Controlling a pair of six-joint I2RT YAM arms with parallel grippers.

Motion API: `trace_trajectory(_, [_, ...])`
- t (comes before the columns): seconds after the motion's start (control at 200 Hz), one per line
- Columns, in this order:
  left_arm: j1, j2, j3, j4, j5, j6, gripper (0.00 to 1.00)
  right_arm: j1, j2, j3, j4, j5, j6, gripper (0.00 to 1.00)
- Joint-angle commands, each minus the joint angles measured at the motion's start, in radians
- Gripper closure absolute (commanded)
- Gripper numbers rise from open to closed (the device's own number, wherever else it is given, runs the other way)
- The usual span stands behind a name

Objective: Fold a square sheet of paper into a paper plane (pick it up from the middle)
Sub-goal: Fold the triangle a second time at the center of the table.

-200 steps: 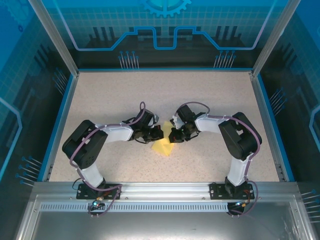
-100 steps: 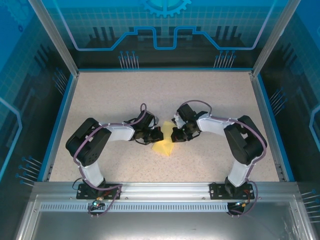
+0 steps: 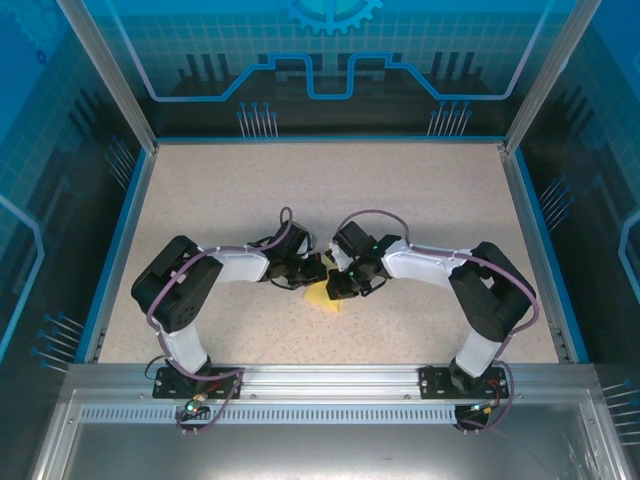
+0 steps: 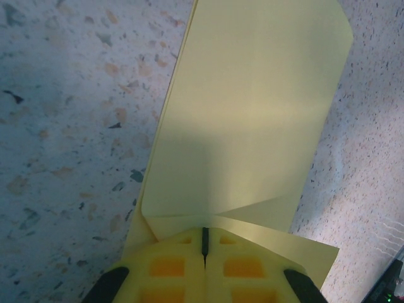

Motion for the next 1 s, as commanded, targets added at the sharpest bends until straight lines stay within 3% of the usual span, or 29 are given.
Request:
trace_trajectory(0.0, [-0.003, 0.053, -0.036, -0.11, -0.075, -0.011, 1.0, 0.022, 0.043, 0.03, -0.009, 0.037, 0.028, 0.97])
trace_trajectory(0.665, [-0.006, 0.068, -0.03, -0.131, -0.097, -0.013, 1.0, 0.017, 0.087, 0.001, -0.021, 0.072, 0.004, 0.98])
trace_trajectory(0.99, [-0.005, 0.078, -0.027, -0.177, -0.142, -0.018, 1.0, -0.005, 0.034, -0.068, -0.02, 0.018, -0.05, 0.98])
